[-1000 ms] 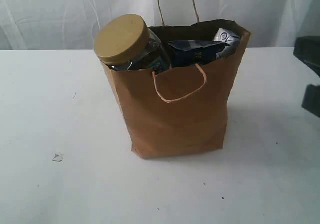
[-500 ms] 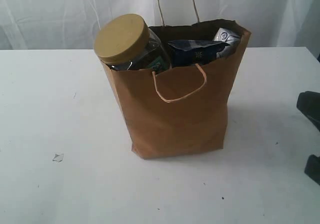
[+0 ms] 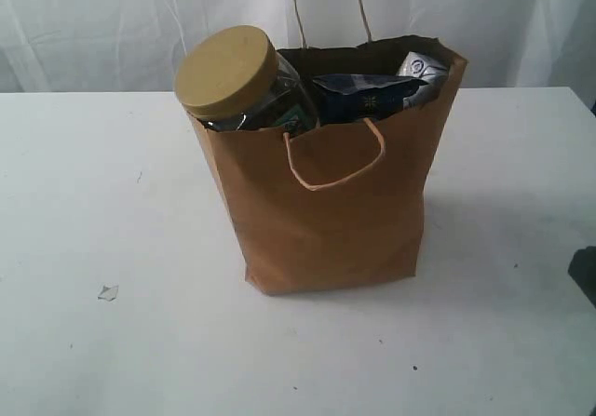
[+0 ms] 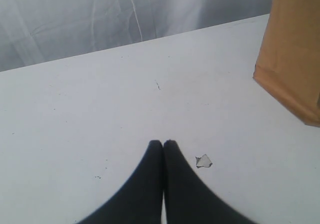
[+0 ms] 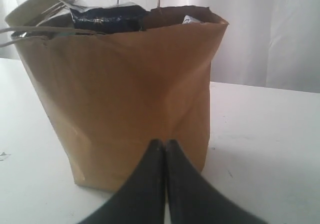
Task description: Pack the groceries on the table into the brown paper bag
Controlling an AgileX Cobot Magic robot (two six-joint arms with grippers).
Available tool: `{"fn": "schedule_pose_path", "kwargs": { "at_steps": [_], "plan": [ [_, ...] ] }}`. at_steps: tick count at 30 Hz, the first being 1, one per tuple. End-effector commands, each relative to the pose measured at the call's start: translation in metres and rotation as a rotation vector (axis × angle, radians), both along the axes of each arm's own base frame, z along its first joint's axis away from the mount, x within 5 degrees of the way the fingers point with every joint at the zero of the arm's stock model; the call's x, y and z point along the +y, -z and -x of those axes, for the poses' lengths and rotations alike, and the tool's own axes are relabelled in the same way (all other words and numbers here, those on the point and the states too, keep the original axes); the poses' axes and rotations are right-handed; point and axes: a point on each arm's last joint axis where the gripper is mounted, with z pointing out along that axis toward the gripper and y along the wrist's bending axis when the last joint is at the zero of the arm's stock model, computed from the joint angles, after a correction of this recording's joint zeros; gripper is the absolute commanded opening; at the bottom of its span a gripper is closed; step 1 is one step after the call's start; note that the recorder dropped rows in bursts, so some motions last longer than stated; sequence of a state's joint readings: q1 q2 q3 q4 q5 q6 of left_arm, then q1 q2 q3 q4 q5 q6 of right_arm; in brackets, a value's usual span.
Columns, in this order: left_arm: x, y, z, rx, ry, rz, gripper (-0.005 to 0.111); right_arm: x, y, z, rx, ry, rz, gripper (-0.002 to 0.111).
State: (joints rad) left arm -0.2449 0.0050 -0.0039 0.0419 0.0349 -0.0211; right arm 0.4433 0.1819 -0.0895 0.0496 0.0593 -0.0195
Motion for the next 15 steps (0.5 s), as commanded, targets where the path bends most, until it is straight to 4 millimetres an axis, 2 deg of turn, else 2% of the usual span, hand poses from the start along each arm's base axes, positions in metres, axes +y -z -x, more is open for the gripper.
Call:
{"fn": "schedule_pose_path", "kwargs": {
  "at_steps": [1,3,6,12,15],
  "plan": [
    [0.0,0.0,0.0,-0.004,-0.003,0.013,0.0,-0.003,0.018,0.007,-0.006,-0.005,-0.009,0.0],
    [0.0,0.0,0.0,-0.004,-0.003,0.013,0.0,-0.004,0.026,0.009,0.007,-0.006,-0.003,0.0],
    [0.0,0.0,0.0,-0.004,-0.003,0.013,0.0,-0.005,0.028,0.012,0.011,-0.008,-0.001,0.0],
    [0.0,0.0,0.0,-0.004,-0.003,0.013,0.0,-0.007,0.044,0.016,0.167,-0.006,0.082,0.0],
    [0.0,0.0,0.0,-0.004,-0.003,0.013,0.0,-0.007,0.045,0.016,0.176,0.003,0.084,0.0]
  ]
}}
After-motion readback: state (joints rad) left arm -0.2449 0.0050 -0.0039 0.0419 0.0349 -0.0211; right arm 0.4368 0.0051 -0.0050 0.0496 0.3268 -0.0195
